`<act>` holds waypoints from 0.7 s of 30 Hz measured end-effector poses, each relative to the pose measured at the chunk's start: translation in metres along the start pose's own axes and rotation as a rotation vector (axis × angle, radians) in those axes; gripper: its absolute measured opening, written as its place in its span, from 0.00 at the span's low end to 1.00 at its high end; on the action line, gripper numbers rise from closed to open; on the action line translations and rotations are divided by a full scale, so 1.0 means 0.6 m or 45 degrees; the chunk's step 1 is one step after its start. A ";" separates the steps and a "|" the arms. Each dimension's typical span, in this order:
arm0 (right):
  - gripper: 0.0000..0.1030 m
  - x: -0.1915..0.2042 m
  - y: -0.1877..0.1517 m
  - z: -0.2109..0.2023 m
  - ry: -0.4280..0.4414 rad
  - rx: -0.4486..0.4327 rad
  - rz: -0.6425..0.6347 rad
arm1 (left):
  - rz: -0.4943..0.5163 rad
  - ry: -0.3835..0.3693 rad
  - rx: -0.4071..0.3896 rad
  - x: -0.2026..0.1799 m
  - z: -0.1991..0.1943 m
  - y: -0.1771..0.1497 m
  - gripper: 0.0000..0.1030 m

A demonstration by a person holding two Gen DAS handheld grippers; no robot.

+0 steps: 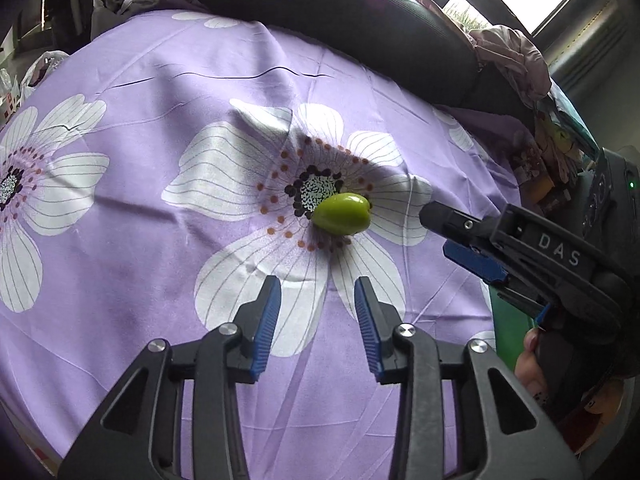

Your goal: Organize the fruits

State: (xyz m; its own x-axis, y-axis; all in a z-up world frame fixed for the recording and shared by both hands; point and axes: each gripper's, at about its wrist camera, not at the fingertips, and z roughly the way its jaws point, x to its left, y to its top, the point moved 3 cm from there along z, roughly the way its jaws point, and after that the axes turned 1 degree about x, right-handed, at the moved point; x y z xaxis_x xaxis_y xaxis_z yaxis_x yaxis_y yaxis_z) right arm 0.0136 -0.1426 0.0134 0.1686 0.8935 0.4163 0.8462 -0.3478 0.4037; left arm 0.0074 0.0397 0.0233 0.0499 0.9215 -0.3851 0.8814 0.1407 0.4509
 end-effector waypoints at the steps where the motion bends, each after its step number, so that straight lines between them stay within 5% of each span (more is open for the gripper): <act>1: 0.53 0.006 0.002 0.010 0.010 0.009 0.006 | 0.006 0.024 -0.006 0.001 0.000 0.000 0.37; 5: 0.53 0.037 0.002 0.047 0.074 0.065 -0.024 | -0.033 0.054 0.000 0.018 0.003 0.002 0.38; 13: 0.53 0.053 -0.014 0.104 -0.055 0.139 -0.076 | -0.019 0.064 0.019 0.017 0.008 0.002 0.38; 21: 0.45 0.041 -0.013 0.083 -0.094 0.034 -0.088 | 0.022 0.069 -0.015 0.003 0.001 0.000 0.39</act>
State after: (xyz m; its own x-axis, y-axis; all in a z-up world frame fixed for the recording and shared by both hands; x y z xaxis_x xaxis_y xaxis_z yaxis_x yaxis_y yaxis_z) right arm 0.0362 -0.1038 -0.0199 0.1452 0.9339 0.3268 0.8700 -0.2778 0.4073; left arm 0.0080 0.0409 0.0221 0.0395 0.9422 -0.3328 0.8750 0.1282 0.4668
